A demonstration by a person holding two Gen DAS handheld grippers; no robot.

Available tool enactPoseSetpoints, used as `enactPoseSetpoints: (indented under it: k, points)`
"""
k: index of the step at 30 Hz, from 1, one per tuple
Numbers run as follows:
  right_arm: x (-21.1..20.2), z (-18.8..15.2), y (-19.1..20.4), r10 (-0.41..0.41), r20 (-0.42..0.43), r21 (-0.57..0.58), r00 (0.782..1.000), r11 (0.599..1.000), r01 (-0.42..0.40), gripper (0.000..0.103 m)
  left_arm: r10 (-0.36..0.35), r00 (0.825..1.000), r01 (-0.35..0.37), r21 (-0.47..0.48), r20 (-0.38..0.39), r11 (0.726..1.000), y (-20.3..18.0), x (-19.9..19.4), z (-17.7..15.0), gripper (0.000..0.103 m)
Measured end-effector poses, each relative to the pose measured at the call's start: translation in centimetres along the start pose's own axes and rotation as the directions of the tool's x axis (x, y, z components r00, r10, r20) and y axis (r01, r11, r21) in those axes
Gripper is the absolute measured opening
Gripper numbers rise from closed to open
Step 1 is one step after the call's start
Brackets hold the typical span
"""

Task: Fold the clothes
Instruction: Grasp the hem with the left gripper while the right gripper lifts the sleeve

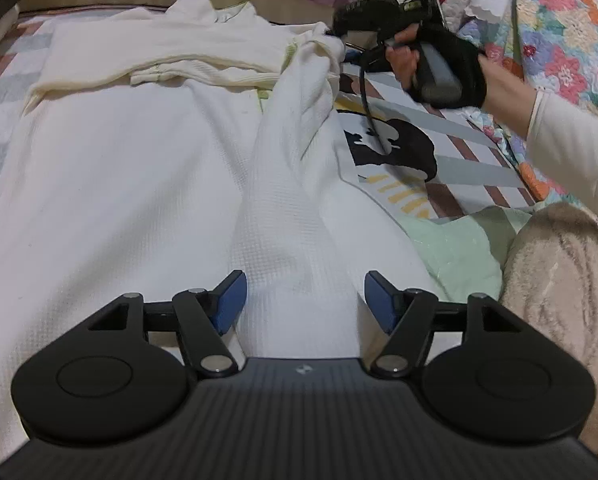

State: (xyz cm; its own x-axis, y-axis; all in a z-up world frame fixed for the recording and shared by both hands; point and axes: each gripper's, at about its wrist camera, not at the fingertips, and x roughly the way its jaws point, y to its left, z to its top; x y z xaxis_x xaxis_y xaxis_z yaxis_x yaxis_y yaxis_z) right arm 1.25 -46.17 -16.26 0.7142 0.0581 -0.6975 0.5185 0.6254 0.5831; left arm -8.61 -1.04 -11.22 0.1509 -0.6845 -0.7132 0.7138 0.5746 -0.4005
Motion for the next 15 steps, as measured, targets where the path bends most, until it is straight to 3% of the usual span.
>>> enactPoseSetpoints:
  k: [2,4,6,7,8,11,12,13,14,15]
  points:
    - [-0.9,-1.0,0.0,0.018,0.094,-0.138,0.995,0.99,-0.005,0.018,0.008,1.0,-0.008,-0.011,-0.003,1.0,0.1,0.4,-0.2,0.064]
    - [-0.8,-1.7,-0.9,0.043,0.124,-0.195,0.991,0.981,-0.018,0.016,0.022,1.0,-0.022,0.008,-0.005,1.0,-0.1,0.5,-0.2,0.059]
    - [-0.6,-1.8,-2.5,0.064,0.114,-0.153,0.991,0.987,-0.046,0.016,0.052,0.999,-0.051,0.051,-0.01,0.997,-0.5,0.8,-0.1,0.034]
    - [-0.3,-1.2,-3.3,0.091,0.093,-0.109,0.992,0.991,-0.081,0.017,0.064,0.998,-0.063,0.065,-0.01,0.996,-0.6,0.9,-0.1,0.032]
    - [0.0,-0.6,-4.0,0.12,0.071,-0.062,0.99,0.991,-0.116,0.025,0.065,0.998,-0.064,0.061,-0.012,0.996,-0.6,0.9,0.0,0.028]
    - [1.4,0.1,-5.5,0.177,0.048,0.06,0.983,0.982,-0.18,0.04,0.059,0.998,-0.058,0.028,-0.018,0.998,-0.3,0.9,0.2,0.026]
    - [1.7,0.2,-5.9,0.196,0.045,0.093,0.98,0.975,-0.2,0.04,0.056,0.998,-0.056,0.018,-0.018,0.998,-0.2,1.0,0.2,0.026]
    - [2.1,-0.1,-6.0,0.2,0.05,0.092,0.978,0.975,-0.204,0.038,0.053,0.998,-0.053,0.009,-0.019,0.999,0.0,1.0,0.3,0.026]
    - [2.1,-0.4,-5.9,0.209,0.063,0.072,0.976,0.974,-0.213,0.021,0.051,0.999,-0.051,0.0,-0.02,0.999,0.1,1.1,0.3,0.026]
    - [2.1,-0.7,-5.7,0.22,0.076,0.049,0.973,0.973,-0.224,0.017,0.05,0.999,-0.05,-0.006,-0.02,0.999,0.2,1.2,0.3,0.026]
